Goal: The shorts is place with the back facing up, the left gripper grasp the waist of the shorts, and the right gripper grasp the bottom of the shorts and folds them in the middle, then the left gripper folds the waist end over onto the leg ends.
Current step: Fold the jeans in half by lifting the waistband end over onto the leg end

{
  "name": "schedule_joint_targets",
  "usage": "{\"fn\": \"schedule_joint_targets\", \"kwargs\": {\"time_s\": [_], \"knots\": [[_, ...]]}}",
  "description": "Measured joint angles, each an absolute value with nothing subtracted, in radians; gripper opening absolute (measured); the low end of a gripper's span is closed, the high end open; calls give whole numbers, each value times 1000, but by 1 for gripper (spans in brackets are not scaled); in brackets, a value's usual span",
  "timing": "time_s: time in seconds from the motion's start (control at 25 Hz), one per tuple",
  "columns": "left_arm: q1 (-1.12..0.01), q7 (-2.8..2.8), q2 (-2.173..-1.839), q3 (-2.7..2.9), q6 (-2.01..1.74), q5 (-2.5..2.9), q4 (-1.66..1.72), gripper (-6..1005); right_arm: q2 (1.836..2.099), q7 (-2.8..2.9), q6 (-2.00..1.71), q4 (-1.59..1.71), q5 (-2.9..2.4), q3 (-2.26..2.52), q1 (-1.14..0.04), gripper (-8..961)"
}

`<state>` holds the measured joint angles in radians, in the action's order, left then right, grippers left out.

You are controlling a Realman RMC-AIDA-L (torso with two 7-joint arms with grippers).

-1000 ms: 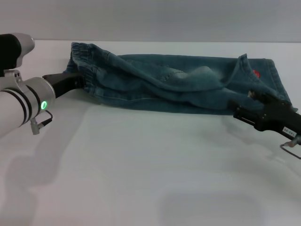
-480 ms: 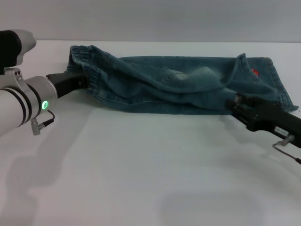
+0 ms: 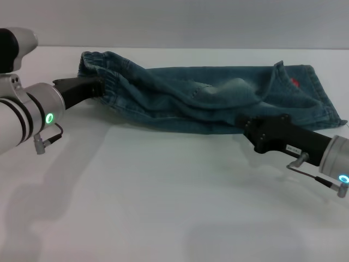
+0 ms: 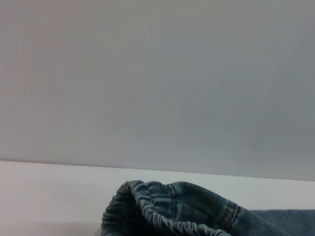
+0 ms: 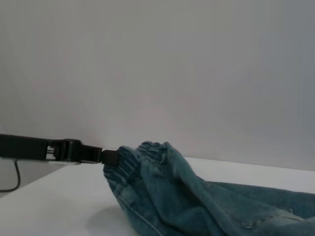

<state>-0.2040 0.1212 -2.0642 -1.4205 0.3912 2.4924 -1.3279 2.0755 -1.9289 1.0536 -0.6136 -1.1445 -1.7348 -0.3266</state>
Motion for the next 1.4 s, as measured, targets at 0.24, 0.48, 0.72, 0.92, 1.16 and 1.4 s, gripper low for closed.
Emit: {"fn": "schedule_joint_targets", "kwargs": {"time_s": [0.24, 0.48, 0.72, 0.92, 1.16, 1.4], "knots": [[-176, 121, -2062, -1420, 398, 2493, -1367, 32, 2075, -1930, 1039, -611, -1145, -1718, -352, 19], [-166, 122, -2060, -1420, 403, 2494, -1381, 32, 2073, -1933, 993, -612, -1144, -1714, -384, 0], [-146, 128, -2060, -1425, 407, 2494, -1412, 32, 2075, -1935, 942, -606, -1144, -1703, -421, 0], [-141, 129, -2060, -1428, 413, 2494, -1421, 32, 2078, -1936, 911, -604, -1138, -1661, -437, 0], [-148, 129, -2060, -1428, 421, 2494, -1420, 32, 2079, -1936, 875, -582, -1134, -1643, -439, -1], [-147, 128, -2060, -1430, 421, 2493, -1422, 33, 2078, -1954, 802, -541, -1134, -1646, -456, -1]]}}
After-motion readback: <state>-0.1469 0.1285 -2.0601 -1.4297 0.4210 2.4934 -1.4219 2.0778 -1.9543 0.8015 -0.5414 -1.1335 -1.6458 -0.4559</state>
